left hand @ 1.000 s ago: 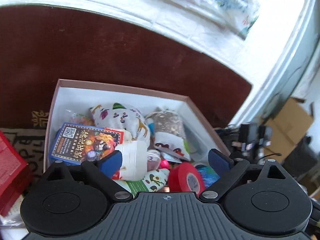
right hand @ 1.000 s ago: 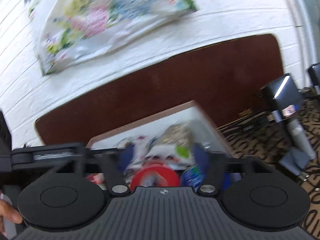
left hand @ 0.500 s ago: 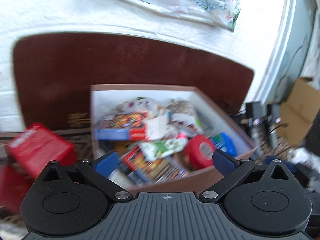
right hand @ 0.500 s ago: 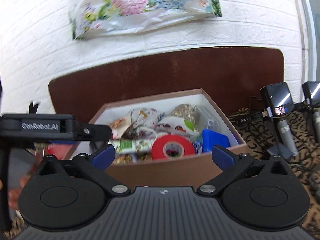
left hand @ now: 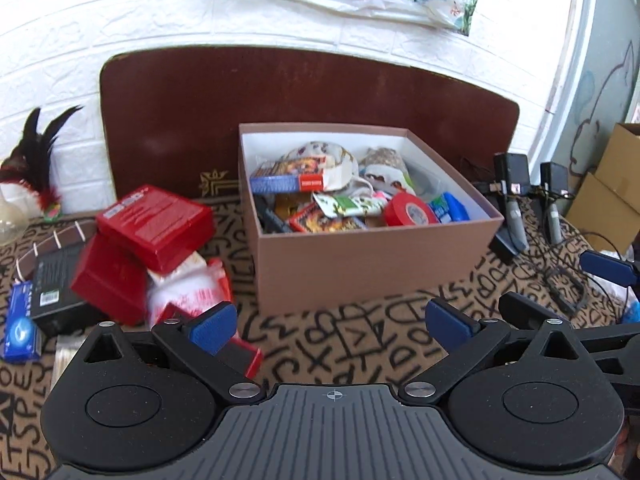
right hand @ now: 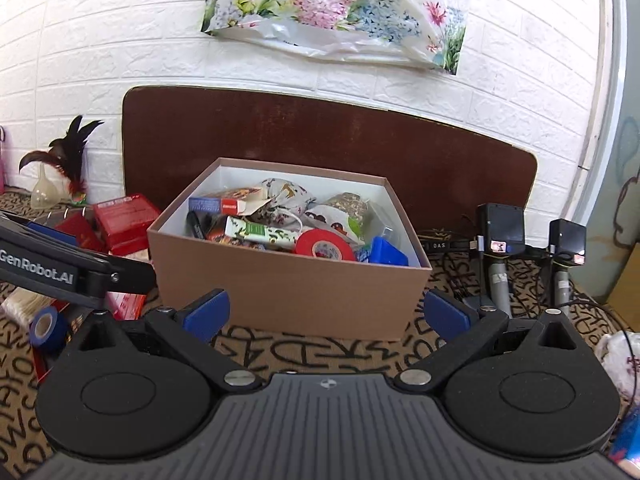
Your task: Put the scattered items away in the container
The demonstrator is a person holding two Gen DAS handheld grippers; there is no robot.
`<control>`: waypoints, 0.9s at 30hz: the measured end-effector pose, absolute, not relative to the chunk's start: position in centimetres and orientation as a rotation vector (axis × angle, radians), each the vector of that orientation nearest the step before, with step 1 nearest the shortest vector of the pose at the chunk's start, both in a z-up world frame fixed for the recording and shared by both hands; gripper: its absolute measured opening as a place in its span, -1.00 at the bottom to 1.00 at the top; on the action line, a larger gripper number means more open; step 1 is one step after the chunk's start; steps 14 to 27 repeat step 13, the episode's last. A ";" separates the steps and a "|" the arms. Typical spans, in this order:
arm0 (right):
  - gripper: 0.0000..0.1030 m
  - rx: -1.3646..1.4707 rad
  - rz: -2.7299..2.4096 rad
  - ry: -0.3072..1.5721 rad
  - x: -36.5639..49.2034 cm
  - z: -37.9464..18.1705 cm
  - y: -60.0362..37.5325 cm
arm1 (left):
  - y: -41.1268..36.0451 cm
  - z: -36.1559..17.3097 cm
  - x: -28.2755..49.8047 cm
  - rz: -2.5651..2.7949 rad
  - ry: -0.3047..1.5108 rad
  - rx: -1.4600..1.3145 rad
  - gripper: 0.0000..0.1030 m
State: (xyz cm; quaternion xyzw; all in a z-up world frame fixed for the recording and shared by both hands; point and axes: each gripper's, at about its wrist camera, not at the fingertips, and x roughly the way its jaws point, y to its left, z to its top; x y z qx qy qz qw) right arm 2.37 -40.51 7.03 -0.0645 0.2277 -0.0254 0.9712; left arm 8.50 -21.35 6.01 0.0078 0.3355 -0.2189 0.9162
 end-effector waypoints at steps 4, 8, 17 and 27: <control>0.99 -0.158 -0.046 0.470 1.2 7.0 -40.0 | -20.9 6.5 7.5 -0.430 0.664 0.036 1.00; 0.99 -0.179 -0.044 0.477 0.7 6.8 -39.5 | -20.6 6.6 7.2 -0.448 0.673 0.040 1.00; 0.99 -0.180 -0.043 0.487 0.7 6.7 -39.1 | -20.3 6.6 7.0 -0.446 0.672 0.039 1.00; 0.99 -0.180 -0.043 0.487 0.7 6.7 -39.1 | -20.3 6.6 7.0 -0.446 0.672 0.039 1.00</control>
